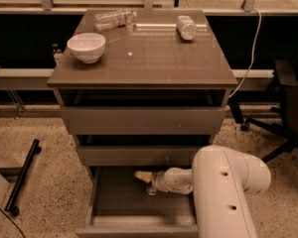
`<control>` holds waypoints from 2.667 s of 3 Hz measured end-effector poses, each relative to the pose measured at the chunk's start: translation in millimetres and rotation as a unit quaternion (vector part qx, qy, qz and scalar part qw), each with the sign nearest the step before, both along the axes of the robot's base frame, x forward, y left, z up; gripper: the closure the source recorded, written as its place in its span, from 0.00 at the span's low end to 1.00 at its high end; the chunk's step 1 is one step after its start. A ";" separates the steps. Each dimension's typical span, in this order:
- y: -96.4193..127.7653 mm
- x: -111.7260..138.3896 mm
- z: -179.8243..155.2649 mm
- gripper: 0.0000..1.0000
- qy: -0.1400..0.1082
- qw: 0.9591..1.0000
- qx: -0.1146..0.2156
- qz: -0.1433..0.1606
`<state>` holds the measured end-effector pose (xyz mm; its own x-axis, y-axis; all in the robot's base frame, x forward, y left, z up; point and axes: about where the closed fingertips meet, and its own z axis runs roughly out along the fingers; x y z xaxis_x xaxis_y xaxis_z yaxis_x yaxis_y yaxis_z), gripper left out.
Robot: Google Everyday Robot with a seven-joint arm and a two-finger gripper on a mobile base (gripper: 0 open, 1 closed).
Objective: Pick 7up can from bottom drawer and place on counter
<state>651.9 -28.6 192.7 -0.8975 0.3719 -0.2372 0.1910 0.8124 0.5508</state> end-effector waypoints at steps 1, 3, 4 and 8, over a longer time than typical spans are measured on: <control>-0.9 6.9 -14.1 0.00 0.006 1.000 0.007 -0.015; 9.6 3.4 -47.9 0.25 0.044 0.999 -0.001 -0.014; 7.4 7.5 -65.1 0.49 0.059 0.998 -0.012 -0.025; -1.9 -17.8 7.8 1.00 0.052 0.994 0.081 0.053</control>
Offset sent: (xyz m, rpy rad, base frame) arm 0.0053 0.0077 -0.0430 -0.0049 0.0711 -0.0256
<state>634.1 -30.5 200.5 -0.9502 0.2998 -0.0852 0.1725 0.7335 0.6574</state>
